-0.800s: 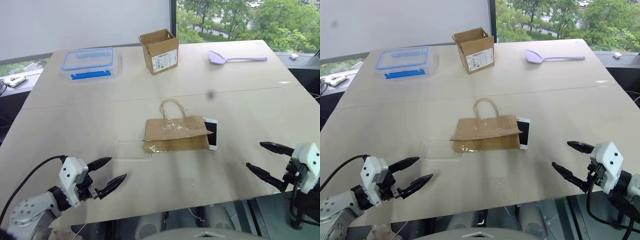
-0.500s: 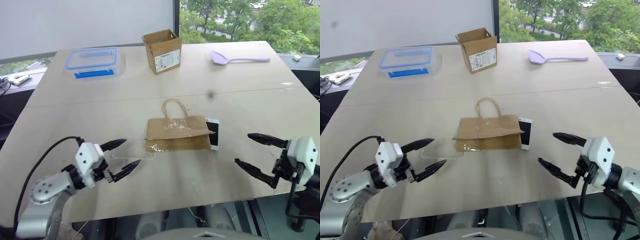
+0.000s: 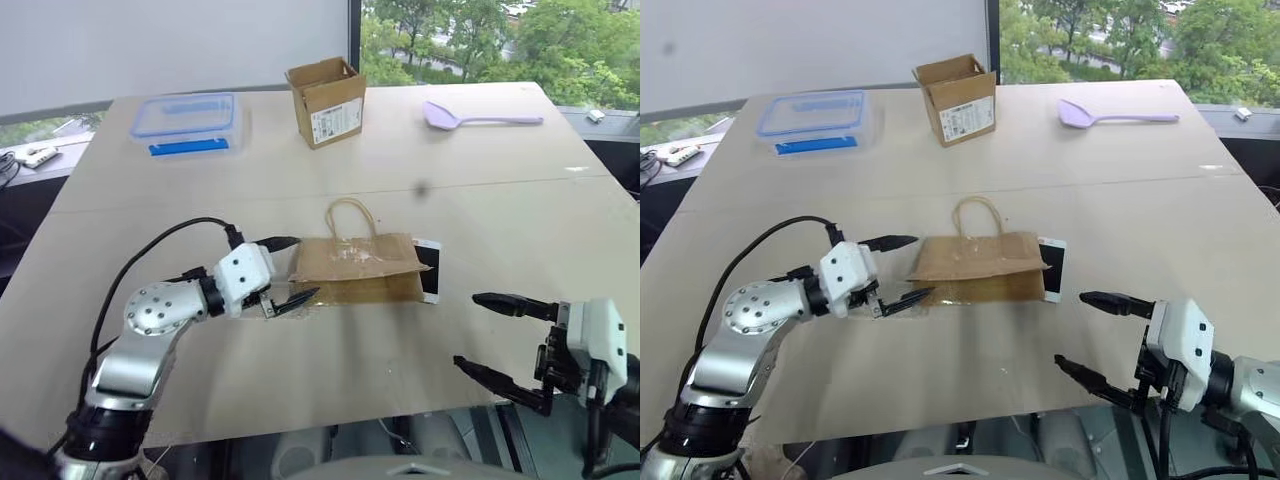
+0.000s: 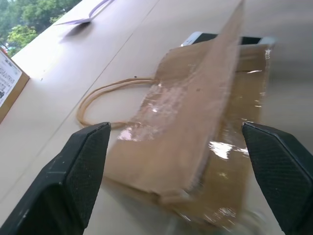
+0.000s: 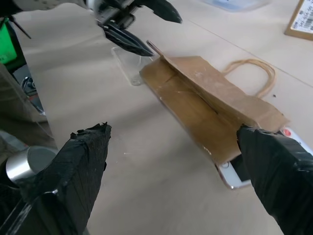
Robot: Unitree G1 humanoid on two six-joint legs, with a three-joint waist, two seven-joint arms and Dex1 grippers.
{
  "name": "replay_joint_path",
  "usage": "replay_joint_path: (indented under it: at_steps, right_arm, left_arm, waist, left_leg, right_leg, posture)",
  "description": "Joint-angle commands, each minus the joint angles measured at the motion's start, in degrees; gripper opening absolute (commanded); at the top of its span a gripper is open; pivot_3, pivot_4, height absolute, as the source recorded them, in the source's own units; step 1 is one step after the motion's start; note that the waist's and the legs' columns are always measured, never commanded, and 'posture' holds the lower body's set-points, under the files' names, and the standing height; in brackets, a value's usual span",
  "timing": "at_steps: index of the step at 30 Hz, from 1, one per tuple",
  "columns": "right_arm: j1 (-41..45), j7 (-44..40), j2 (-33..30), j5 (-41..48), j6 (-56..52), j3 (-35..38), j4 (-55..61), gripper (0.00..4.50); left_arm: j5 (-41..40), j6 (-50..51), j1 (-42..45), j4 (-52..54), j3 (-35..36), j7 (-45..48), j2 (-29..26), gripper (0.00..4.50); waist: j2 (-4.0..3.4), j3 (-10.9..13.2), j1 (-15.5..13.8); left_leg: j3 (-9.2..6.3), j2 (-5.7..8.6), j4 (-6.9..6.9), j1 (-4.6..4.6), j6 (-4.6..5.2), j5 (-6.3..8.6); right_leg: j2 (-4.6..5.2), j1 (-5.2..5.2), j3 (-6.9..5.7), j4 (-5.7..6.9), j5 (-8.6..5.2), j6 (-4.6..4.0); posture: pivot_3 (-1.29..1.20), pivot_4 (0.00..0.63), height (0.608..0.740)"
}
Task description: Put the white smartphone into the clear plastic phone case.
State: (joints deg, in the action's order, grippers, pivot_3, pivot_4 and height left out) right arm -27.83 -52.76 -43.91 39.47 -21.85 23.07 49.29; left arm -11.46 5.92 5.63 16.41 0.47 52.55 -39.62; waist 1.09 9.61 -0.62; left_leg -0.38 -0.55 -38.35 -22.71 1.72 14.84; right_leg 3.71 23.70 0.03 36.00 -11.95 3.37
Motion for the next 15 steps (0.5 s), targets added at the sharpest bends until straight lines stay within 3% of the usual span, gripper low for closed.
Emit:
replay_joint_path:
  at_steps: [1,7,8,15]
  right_arm:
    - [-0.3,0.71,0.04,1.1,0.57,1.32,2.99,4.5]
    - [0.98,1.85,-0.38,1.21,-0.07,0.32,2.89,4.5]
    - [1.53,2.12,-0.48,1.2,-0.29,-0.11,2.83,4.5]
    - [5.27,3.1,-0.78,1.5,-1.39,-2.72,2.18,4.5]
  left_arm:
    - [1.4,-1.19,2.12,-1.93,-1.73,-0.18,0.22,3.19]
    - [2.35,-2.42,2.03,-4.27,-1.05,-1.62,0.64,0.33]
    - [2.07,-2.03,1.87,-4.92,0.13,-2.81,0.95,0.04]
    - [3.06,0.54,4.26,-15.6,10.77,-13.27,-0.08,0.04]
  waist:
    - [0.0,0.0,-0.11]
    - [0.01,0.0,-0.22]
    - [0.0,0.0,-0.2]
    - [0.01,0.0,-0.15]
  left_leg:
    - [0.0,0.01,0.0,-0.02,0.0,0.0]
    - [-0.02,-0.04,0.0,-0.03,0.0,0.0]
    - [-0.04,-0.05,-0.01,-0.03,0.0,0.0]
    - [-0.11,-0.05,0.0,0.0,0.0,0.0]
  right_leg:
    - [-0.02,0.0,-0.01,-0.01,0.0,-0.01]
    - [0.0,0.0,-0.02,-0.02,0.01,-0.03]
    - [0.0,-0.01,-0.02,-0.02,0.0,-0.01]
    - [-0.02,0.0,-0.08,0.01,0.02,-0.02]
  posture:
    - [0.0,0.15,0.74]
    - [0.0,0.15,0.74]
    - [0.0,0.15,0.74]
    - [0.0,0.15,0.74]
